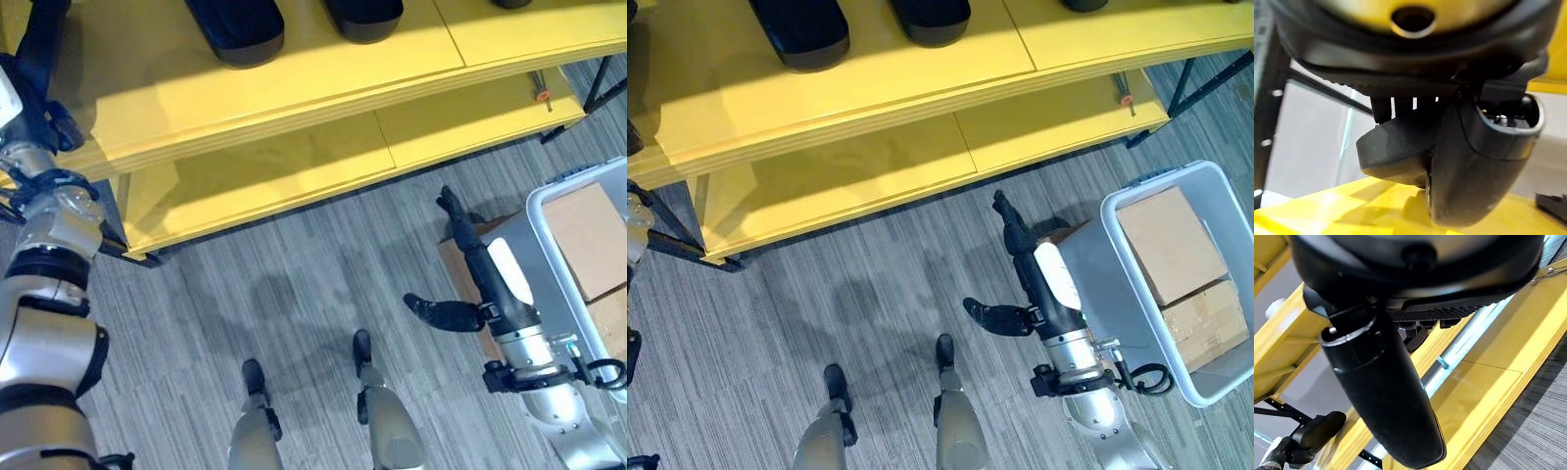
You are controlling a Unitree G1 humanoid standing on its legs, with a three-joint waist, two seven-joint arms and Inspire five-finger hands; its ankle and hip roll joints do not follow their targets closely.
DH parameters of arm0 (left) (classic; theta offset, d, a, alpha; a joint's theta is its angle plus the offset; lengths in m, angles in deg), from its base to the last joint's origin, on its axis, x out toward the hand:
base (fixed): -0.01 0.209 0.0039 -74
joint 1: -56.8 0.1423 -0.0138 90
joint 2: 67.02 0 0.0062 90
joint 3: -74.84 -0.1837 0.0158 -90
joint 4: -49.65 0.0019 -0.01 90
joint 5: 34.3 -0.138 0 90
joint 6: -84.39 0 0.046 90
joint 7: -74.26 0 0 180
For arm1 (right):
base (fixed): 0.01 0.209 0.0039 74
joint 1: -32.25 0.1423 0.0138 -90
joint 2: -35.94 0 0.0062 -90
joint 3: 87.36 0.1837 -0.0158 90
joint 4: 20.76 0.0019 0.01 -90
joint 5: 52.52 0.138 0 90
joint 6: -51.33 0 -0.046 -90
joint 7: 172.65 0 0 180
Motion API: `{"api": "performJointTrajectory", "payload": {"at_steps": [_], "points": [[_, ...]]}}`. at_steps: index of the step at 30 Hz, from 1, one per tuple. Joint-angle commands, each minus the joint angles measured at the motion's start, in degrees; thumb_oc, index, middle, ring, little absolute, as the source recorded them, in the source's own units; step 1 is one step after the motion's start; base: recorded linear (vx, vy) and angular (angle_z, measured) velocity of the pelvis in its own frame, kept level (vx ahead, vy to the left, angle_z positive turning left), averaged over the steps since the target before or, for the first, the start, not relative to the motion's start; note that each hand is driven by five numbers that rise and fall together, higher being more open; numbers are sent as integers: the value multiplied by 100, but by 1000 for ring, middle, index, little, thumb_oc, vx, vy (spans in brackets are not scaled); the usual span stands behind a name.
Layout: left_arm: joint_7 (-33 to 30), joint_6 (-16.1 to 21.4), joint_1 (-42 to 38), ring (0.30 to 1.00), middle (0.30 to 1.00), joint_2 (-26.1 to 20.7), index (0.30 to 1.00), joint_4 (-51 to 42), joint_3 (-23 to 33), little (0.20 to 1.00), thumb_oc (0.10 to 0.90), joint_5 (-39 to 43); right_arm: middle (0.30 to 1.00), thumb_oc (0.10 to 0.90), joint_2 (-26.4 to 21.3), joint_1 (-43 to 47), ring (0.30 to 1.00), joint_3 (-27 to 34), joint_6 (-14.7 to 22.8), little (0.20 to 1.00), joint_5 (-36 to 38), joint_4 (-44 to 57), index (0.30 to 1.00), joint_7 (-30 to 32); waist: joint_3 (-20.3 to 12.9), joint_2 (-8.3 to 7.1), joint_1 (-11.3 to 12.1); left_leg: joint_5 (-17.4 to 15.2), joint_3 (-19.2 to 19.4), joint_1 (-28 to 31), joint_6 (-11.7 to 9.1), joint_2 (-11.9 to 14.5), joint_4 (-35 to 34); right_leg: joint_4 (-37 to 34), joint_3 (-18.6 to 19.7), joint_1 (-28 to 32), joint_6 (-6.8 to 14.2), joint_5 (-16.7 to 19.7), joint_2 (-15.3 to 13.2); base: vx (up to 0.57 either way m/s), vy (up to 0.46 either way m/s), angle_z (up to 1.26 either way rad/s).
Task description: Move parts from the plastic box to the shelf.
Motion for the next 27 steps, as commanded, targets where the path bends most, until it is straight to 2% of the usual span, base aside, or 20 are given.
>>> {"api": "performJointTrajectory", "payload": {"at_steps": [1, 7, 17, 18, 19, 20, 27], "points": [[-680, 83, -461, 300, 300, -763, 300, -71, 234, 300, 400, -110, 1000, 900, -181, 156, 1000, 423, 521, 1000, 226, 452, 1000, 252, -533, -184, 63, -286, -83, -393, 135, 145, 786, 177, -258, 789, 549, -339, -603, 0, 0, 0], [-724, 88, -394, 300, 300, -854, 300, -243, 237, 300, 400, -195, 1000, 900, -228, 160, 1000, 451, 535, 1000, 291, 465, 1000, 229, -545, -203, 93, -300, -114, -422, 135, 145, 807, 160, -290, 813, 544, -338, -611, 0, 4, 1], [-636, 139, -473, 300, 300, -720, 300, -205, 161, 300, 400, -143, 1000, 900, -252, 129, 1000, 475, 537, 1000, 272, 481, 1000, 231, -534, -226, 79, -291, -108, -487, 145, 141, 819, 142, -281, 779, 554, -309, -614, 0, 0, 0], [-626, 141, -483, 333, 333, -715, 333, -201, 160, 333, 424, -137, 1000, 900, -254, 124, 1000, 488, 537, 1000, 274, 480, 1000, 233, -532, -228, 77, -293, -108, -493, 145, 141, 823, 139, -277, 774, 553, -310, -609, 0, 0, 0], [-608, 138, -495, 616, 616, -719, 616, -183, 158, 616, 625, -136, 1000, 900, -252, 127, 1000, 496, 531, 1000, 274, 484, 1000, 230, -528, -231, 76, -295, -105, -492, 145, 146, 833, 140, -275, 773, 548, -312, -608, 0, 0, 0], [-596, 141, -506, 1000, 1000, -720, 1000, -171, 149, 1000, 900, -133, 1000, 900, -254, 129, 1000, 505, 537, 1000, 273, 495, 1000, 224, -522, -232, 76, -298, -106, -497, 146, 150, 845, 143, -270, 771, 543, -313, -607, 0, 0, 0], [-503, 168, -477, 1000, 1000, -671, 1000, -145, 112, 1000, 900, -174, 1000, 900, -287, 73, 1000, 542, 529, 1000, 279, 515, 1000, 197, -537, -202, 82, -298, -110, -502, 140, 159, 847, 147, -279, 784, 533, -355, -601, 1, 0, 0]]}}
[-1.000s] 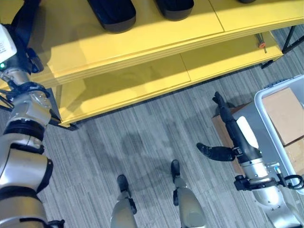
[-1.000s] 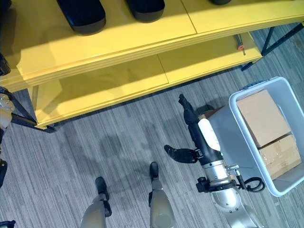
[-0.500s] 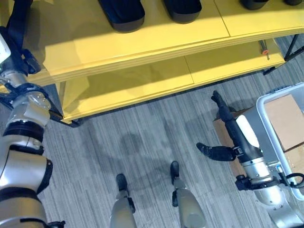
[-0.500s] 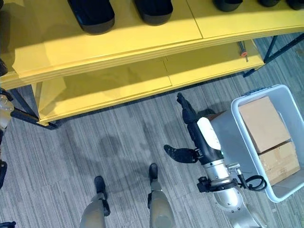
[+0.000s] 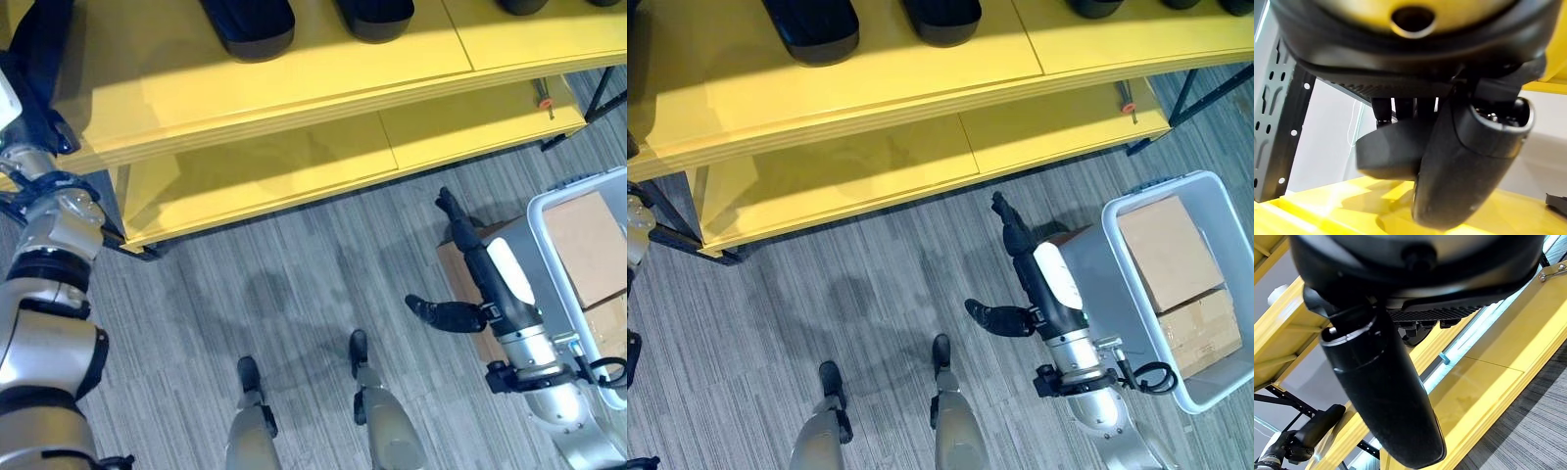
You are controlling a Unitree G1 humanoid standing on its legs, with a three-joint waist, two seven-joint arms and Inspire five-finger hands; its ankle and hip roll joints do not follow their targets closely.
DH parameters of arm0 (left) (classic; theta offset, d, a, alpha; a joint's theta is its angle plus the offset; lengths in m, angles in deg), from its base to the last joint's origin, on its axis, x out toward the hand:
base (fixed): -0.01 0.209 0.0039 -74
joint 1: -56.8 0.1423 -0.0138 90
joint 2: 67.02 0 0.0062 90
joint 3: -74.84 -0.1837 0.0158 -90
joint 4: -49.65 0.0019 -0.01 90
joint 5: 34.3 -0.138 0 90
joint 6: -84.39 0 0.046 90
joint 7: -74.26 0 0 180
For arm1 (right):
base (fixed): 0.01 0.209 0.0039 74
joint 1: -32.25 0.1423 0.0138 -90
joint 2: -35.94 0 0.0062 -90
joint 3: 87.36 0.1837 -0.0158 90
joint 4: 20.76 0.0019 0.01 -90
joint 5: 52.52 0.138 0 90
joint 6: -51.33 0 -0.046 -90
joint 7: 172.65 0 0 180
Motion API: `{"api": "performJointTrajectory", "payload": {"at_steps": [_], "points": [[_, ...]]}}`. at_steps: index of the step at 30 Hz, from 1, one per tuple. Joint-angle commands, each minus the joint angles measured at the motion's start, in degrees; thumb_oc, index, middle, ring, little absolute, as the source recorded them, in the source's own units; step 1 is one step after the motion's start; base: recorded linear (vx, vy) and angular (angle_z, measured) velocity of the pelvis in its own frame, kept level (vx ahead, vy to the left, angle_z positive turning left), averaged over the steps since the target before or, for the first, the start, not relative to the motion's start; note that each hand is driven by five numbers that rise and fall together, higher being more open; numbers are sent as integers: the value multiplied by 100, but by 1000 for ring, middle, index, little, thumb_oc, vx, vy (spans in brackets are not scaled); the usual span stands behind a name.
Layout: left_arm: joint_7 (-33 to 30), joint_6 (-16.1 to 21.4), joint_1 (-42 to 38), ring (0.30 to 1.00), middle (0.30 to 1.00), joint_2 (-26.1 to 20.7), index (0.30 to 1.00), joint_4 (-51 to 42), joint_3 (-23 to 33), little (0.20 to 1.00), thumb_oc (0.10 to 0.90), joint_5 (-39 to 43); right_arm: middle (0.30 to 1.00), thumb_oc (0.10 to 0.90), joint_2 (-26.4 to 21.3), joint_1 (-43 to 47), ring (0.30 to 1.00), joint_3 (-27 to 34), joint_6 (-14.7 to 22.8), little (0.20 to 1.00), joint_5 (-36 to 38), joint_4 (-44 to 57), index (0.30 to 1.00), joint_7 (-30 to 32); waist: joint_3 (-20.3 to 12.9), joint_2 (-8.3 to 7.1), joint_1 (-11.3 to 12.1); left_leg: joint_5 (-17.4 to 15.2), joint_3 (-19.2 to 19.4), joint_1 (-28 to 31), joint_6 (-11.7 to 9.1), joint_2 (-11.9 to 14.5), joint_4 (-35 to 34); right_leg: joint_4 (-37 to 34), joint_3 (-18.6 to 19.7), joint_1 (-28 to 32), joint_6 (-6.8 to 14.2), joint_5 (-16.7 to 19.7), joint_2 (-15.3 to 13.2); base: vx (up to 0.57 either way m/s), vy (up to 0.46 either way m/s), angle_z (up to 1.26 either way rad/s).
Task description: Move parts from the plastic box to the shelf.
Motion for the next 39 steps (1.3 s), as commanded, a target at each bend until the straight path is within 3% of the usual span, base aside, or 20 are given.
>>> {"api": "performJointTrajectory", "payload": {"at_steps": [1, 5, 10, 12, 39], "points": [[-421, 184, -533, 1000, 1000, -672, 1000, -84, 110, 1000, 900, -175, 1000, 900, -180, 77, 1000, 531, 526, 1000, 283, 512, 1000, 190, -481, -99, 9, -279, -89, -343, 144, 93, 754, 150, -273, 895, 564, -373, -661, 0, 0, 0], [-424, 152, -478, 1000, 1000, -805, 1000, -309, -85, 1000, 900, -538, 1000, 900, -185, 72, 1000, 529, 551, 1000, 331, 504, 1000, 152, -489, -70, 15, -277, -98, -344, 140, 95, 762, 156, -283, 909, 563, -380, -659, 0, 0, 0], [-144, 202, -186, 1000, 1000, -1147, 1000, -1140, -647, 1000, 900, -1713, 1000, 900, -158, 167, 1000, 556, 601, 1000, 484, 409, 1000, 23, -506, 21, 85, -269, -125, -263, 141, 89, 706, 198, -296, 967, 555, -440, -652, 0, 0, 0], [47, 207, -121, 1000, 1000, -1165, 1000, -1050, -776, 1000, 900, -1926, 1000, 900, -145, 235, 1000, 531, 599, 1000, 524, 334, 1000, -5, -522, 42, 94, -270, -138, -218, 151, 80, 696, 219, -306, 1002, 545, -454, -654, 0, 0, 0], [499, 451, -633, 1000, 1000, -675, 1000, -924, -1259, 1000, 900, -1952, 1000, 900, 41, 200, 1000, 648, 390, 1000, 366, 216, 1000, -83, -773, 147, -51, -279, -69, 17, 165, 36, 566, 72, -279, 1186, 574, -392, -681, 2, 0, 0]]}}
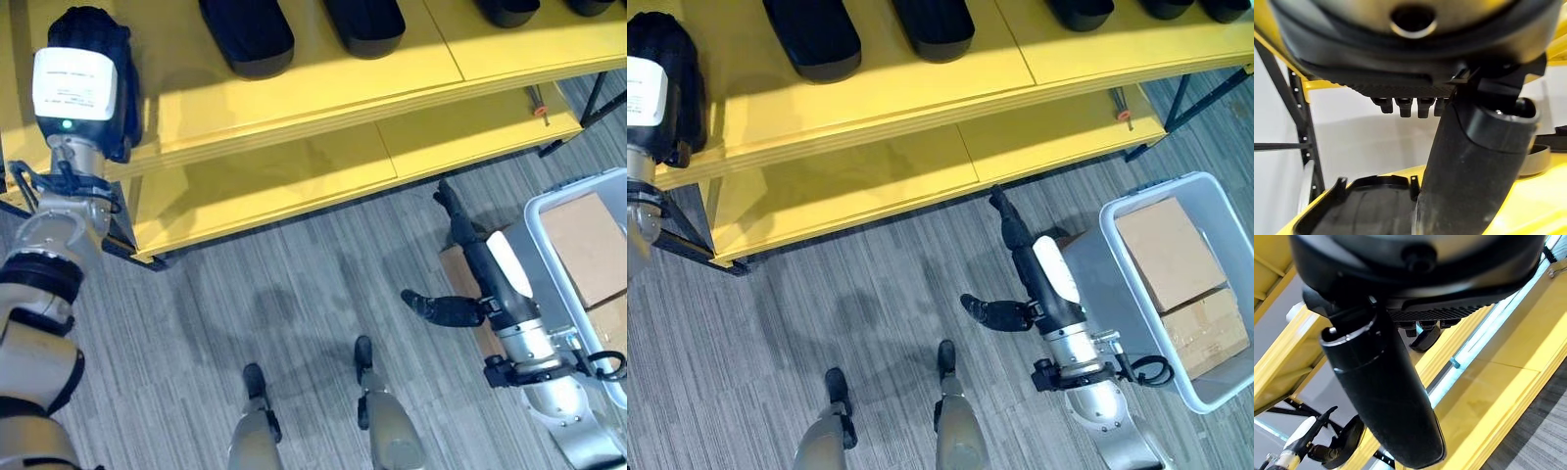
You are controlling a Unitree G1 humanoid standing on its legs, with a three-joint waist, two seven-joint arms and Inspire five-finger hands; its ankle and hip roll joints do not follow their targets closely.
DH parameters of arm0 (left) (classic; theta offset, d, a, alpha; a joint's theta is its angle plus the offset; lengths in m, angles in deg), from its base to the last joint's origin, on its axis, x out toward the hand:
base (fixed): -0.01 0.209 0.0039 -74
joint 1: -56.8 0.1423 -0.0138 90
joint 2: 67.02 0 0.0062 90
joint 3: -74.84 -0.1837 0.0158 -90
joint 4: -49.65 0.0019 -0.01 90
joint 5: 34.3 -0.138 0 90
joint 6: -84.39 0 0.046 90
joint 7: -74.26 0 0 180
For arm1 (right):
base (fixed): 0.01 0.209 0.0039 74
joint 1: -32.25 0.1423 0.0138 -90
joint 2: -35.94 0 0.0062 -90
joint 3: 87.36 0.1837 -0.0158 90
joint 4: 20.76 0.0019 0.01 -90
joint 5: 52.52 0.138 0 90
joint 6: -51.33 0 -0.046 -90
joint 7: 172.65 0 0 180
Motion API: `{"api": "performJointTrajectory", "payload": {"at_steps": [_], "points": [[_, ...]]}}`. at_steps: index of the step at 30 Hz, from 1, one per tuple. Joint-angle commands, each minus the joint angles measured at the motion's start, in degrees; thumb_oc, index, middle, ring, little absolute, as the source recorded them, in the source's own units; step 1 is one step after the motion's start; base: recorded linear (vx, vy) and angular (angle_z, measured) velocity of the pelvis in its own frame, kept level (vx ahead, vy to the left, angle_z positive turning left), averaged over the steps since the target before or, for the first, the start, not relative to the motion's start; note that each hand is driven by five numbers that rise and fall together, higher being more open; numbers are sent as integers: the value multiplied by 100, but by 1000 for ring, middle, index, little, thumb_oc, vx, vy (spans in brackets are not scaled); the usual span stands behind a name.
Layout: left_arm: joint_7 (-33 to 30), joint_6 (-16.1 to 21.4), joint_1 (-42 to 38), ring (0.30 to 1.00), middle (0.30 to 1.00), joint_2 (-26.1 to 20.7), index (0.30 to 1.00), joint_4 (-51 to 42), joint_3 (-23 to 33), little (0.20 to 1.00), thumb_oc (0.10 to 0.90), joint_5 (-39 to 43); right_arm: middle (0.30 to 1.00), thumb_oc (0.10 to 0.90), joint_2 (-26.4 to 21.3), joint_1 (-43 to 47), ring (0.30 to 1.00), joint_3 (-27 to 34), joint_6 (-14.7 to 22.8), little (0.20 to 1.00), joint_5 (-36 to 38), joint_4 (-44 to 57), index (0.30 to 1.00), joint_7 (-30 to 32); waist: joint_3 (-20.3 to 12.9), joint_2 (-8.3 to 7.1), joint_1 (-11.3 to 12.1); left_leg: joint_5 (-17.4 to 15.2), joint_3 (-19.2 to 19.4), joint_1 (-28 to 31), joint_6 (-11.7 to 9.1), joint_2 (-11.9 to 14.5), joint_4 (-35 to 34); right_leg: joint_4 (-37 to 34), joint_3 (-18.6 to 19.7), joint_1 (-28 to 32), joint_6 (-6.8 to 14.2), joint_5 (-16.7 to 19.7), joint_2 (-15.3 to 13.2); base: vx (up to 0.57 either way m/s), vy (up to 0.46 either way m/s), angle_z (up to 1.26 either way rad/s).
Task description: Move parts from the plastic box to the shelf.
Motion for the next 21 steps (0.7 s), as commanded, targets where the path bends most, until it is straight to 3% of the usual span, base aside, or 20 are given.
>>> {"api": "performJointTrajectory", "payload": {"at_steps": [1, 6, 16, 21], "points": [[-286, -63, -817, 1000, 1000, -111, 1000, 206, 142, 1000, 900, -118, 1000, 900, -182, -66, 1000, 540, 359, 1000, 115, 252, 1000, 200, -767, 94, -42, -303, -111, -250, 119, 135, 584, 102, -331, 988, 546, -444, -540, 0, 0, 0], [-298, -38, -800, 1000, 1000, -193, 1000, 114, 133, 1000, 900, -162, 1000, 900, -180, -90, 1000, 539, 369, 1000, 102, 257, 1000, 190, -779, 113, -20, -303, -132, -215, 126, 117, 556, 98, -351, 1030, 551, -470, -542, 0, 0, 0], [-338, 19, -358, 1000, 1000, -884, 1000, -997, 418, 1000, 900, -427, 1000, 900, -132, -41, 1000, 504, 339, 1000, 104, 129, 1000, 134, -873, 183, 166, -253, -223, -13, 145, 76, 399, 132, -466, 1223, 545, -531, -553, 8, -6, 2], [-220, 204, 648, 1000, 1000, -1244, 1000, -2064, 1332, 1000, 900, -301, 1000, 900, 50, -33, 1000, 556, 197, 1000, 26, 23, 1000, 12, -950, 218, 379, -216, -290, 241, 162, 31, 210, 159, -569, 1405, 533, -549, -573, 23, -12, 6]]}}
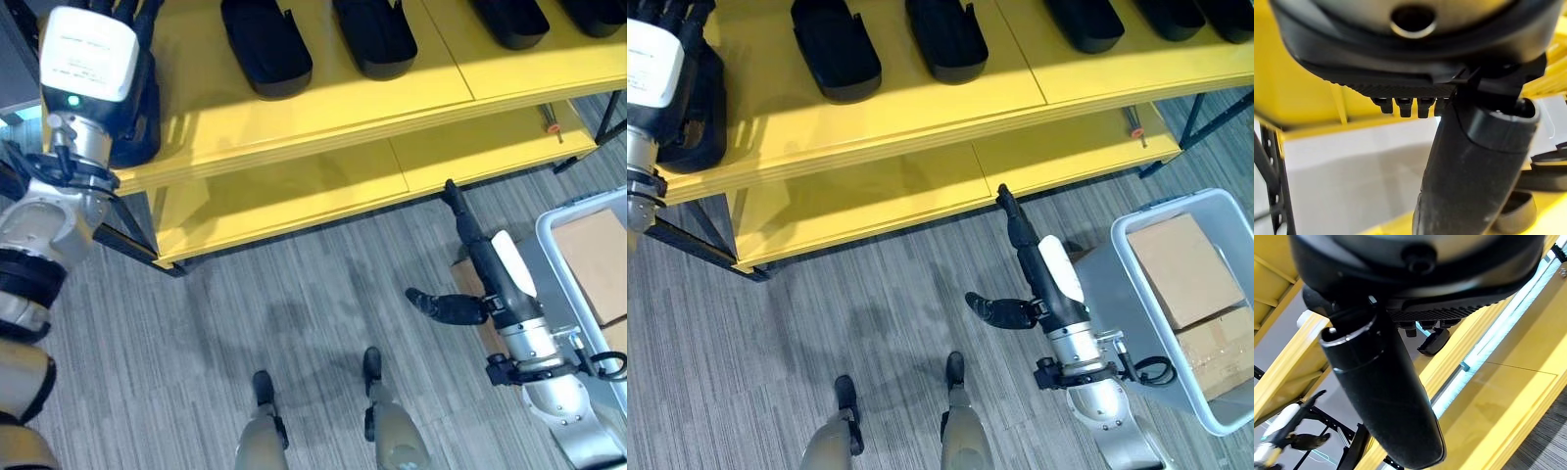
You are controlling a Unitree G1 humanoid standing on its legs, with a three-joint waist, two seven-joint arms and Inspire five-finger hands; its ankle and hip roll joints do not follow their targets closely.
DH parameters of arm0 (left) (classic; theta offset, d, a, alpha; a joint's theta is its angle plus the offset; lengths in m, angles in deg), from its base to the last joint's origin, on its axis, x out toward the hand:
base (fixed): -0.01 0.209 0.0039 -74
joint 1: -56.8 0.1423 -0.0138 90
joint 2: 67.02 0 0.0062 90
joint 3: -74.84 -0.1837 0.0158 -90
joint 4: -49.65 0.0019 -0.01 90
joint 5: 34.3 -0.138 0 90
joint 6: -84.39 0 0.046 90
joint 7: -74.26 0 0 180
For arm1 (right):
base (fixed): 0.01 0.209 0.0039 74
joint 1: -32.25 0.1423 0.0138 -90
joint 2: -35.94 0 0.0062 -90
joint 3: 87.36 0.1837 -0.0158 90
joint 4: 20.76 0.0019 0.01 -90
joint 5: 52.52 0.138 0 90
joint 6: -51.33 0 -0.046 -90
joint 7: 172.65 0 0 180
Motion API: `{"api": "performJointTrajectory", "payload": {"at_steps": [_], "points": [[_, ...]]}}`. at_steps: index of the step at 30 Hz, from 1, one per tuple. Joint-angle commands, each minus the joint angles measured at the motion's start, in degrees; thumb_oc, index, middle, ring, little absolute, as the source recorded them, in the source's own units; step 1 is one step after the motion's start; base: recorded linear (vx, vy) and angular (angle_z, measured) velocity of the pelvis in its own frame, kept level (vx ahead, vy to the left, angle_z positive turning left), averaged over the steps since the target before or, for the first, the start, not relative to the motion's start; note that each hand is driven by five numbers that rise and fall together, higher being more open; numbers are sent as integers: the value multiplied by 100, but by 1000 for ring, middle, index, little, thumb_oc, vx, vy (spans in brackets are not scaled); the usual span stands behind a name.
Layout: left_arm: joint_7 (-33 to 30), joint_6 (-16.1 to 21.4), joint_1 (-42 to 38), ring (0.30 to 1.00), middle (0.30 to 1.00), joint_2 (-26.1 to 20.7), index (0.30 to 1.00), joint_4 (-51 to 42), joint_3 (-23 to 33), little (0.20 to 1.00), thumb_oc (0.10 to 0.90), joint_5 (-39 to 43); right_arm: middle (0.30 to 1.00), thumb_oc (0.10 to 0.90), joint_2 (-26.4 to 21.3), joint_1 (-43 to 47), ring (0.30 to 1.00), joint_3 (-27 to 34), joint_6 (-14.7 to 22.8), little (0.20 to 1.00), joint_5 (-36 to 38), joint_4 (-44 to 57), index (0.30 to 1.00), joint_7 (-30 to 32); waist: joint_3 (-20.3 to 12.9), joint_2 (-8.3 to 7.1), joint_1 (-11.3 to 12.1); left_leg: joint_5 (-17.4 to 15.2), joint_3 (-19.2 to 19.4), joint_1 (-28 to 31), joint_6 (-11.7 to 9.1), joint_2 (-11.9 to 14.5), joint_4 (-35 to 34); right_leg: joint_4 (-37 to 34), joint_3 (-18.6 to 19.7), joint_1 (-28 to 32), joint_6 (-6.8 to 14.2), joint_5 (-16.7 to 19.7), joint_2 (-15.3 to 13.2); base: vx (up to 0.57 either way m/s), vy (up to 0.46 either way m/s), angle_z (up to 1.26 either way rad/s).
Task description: Move parts from the plastic box to the shelf.
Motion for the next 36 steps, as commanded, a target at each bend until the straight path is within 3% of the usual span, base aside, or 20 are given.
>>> {"api": "performJointTrajectory", "payload": {"at_steps": [1, 4, 5, 6, 9, 10, 11, 12, 13, 16, 17, 18, 19, 22, 25, 30, 34, 35, 36], "points": [[-81, 189, 786, 1000, 1000, -184, 1000, -553, 1563, 1000, 900, 266, 1000, 900, 73, -77, 1000, 525, 179, 1000, 12, 226, 1000, 8, -854, 13, 142, -236, -204, -27, 156, 35, 338, 293, -446, 1048, 522, -534, -548, 19, -16, 16], [-76, 402, 1653, 1000, 1000, -7, 1000, -1288, 2350, 1000, 900, 440, 1000, 900, 161, -86, 1000, 578, 131, 1000, 16, 247, 1000, -33, -878, 28, 217, -210, -225, 75, 154, 11, 232, 307, -505, 1116, 511, -547, -560, 12, -7, 13], [-76, 402, 1653, 1000, 1000, -7, 1000, -1288, 2350, 1000, 900, 440, 1000, 900, 161, -86, 1000, 578, 131, 1000, 16, 247, 1000, -33, -878, 28, 217, -210, -225, 75, 154, 11, 232, 307, -505, 1116, 511, -547, -560, 14, -8, 13], [-30, 540, 2507, 1000, 1000, 152, 1000, -1844, 3066, 1000, 900, 455, 1000, 900, 225, -69, 1000, 594, 73, 1000, 98, 224, 1000, -96, -952, 54, 235, -166, -248, 133, 159, -13, 157, 314, -537, 1152, 503, -559, -572, 26, -7, 7], [208, 797, 3723, 1000, 1000, 1015, 1000, -2653, 3948, 1000, 900, 1072, 1000, 900, 367, 18, 1000, 592, -23, 1000, 161, 162, 1000, -147, -992, 68, 331, -197, -278, 335, 163, -26, 82, 344, -579, 1327, 473, -631, -559, 19, -15, 9], [225, 790, 3785, 1000, 1000, 1026, 1000, -2692, 4010, 1000, 900, 1074, 1000, 900, 352, 26, 1000, 578, -25, 1000, 162, 165, 1000, -148, -997, 74, 310, -168, -277, 327, 170, -33, 69, 338, -578, 1317, 471, -612, -564, -2, -9, 9], [221, 874, 4036, 1000, 1000, 1401, 1000, -2887, 4153, 1000, 900, 1314, 1000, 900, 416, 64, 1000, 540, -57, 1000, 208, 143, 1000, -166, -1034, 81, 326, -156, -281, 390, 170, -43, 12, 334, -593, 1362, 462, -624, -558, 12, -5, 18], [598, 1133, 4644, 1000, 1000, 2215, 1000, -3410, 4395, 1000, 900, 2307, 1000, 900, 551, 164, 1000, 568, -173, 1000, 334, 109, 1000, -202, -1107, 91, 367, -136, -275, 510, 187, -54, -80, 328, -599, 1443, 436, -643, -548, 36, -19, 12], [706, 1268, 4999, 1000, 1000, 2809, 1000, -3709, 4374, 1000, 900, 3007, 1000, 900, 666, 206, 1000, 532, -230, 1000, 458, 135, 1000, -252, -1163, 100, 393, -139, -277, 618, 181, -49, -164, 327, -617, 1509, 417, -688, -534, 12, -18, 7], [1054, 1439, 5365, 1000, 1000, 3211, 1000, -4018, 4362, 1000, 900, 3772, 1000, 900, 714, 195, 1000, 512, -266, 1000, 606, 140, 1000, -314, -1229, 112, 404, -89, -285, 668, 191, -45, -242, 325, -623, 1525, 395, -702, -512, 4, -9, 2], [1450, 1632, 5721, 1000, 1000, 3799, 1000, -4259, 4252, 1000, 900, 5033, 1000, 900, 786, 118, 1000, 474, -282, 1000, 743, 169, 1000, -396, -1263, 124, 419, -83, -296, 787, 182, -17, -311, 343, -631, 1611, 364, -784, -473, 5, -26, 8], [1460, 1629, 5730, 1000, 1000, 3802, 1000, -4266, 4261, 1000, 900, 5043, 1000, 900, 782, 116, 1000, 472, -283, 1000, 744, 171, 1000, -397, -1277, 127, 412, -59, -297, 773, 187, -21, -326, 335, -633, 1594, 363, -767, -474, -2, -37, 7], [1725, 1621, 6043, 1000, 1000, 4110, 1000, -4389, 4182, 1000, 900, 5552, 1000, 900, 838, 38, 1000, 427, -282, 1000, 926, 178, 1000, -489, -1301, 133, 427, -13, -316, 819, 164, 20, -404, 331, -640, 1636, 335, -827, -428, -13, -18, 4], [1991, 1585, 6303, 1000, 1000, 4305, 1000, -4453, 4100, 1000, 900, 5845, 1000, 900, 838, -58, 1000, 441, -259, 1000, 1001, 196, 1000, -582, -1330, 139, 425, 22, -321, 864, 141, 57, -464, 309, -644, 1675, 313, -862, -375, 0, 0, 0], [2370, 1550, 6619, 1000, 1000, 4730, 1000, -4420, 3810, 1000, 900, 6831, 1000, 900, 891, -150, 1000, 412, -243, 1000, 1199, 186, 1000, -708, -1338, 139, 442, 50, -355, 871, 134, 104, -463, 242, -646, 1729, 286, -892, -315, 0, 0, 0], [2734, 1481, 6898, 1000, 1000, 4984, 1000, -4400, 3578, 1000, 900, 7583, 1000, 900, 898, 4, 1000, 247, -172, 1000, 1278, 122, 1000, -760, -1235, 96, 529, -172, -497, 676, 198, 61, 31, 74, -594, 1816, 263, -787, -357, -10, 26, 3], [2735, 1550, 6749, 1000, 1000, 4991, 1000, -4111, 3473, 1000, 900, 7640, 1000, 900, 961, 370, 1000, 2, -120, 1000, 1281, 14, 1000, -741, -1169, -6, 655, -450, -630, 523, 372, -163, 330, 284, -530, 1748, 321, -646, -549, 24, 131, 8], [2712, 1604, 6596, 1000, 1000, 5027, 1000, -3863, 3330, 1000, 900, 7781, 1000, 900, 1076, 645, 1000, -249, -106, 1000, 1281, -44, 1000, -711, -1116, -71, 715, -628, -686, 398, 523, -381, 550, 701, -449, 1577, 381, -510, -742, 41, 204, 13], [2715, 1606, 6592, 1000, 1000, 5026, 1000, -3858, 3333, 1000, 900, 7784, 1000, 900, 1077, 652, 1000, -252, -103, 1000, 1280, -49, 1000, -709, -1118, -75, 715, -633, -683, 387, 527, -386, 561, 711, -444, 1565, 385, -514, -749, 40, 235, 19]]}}
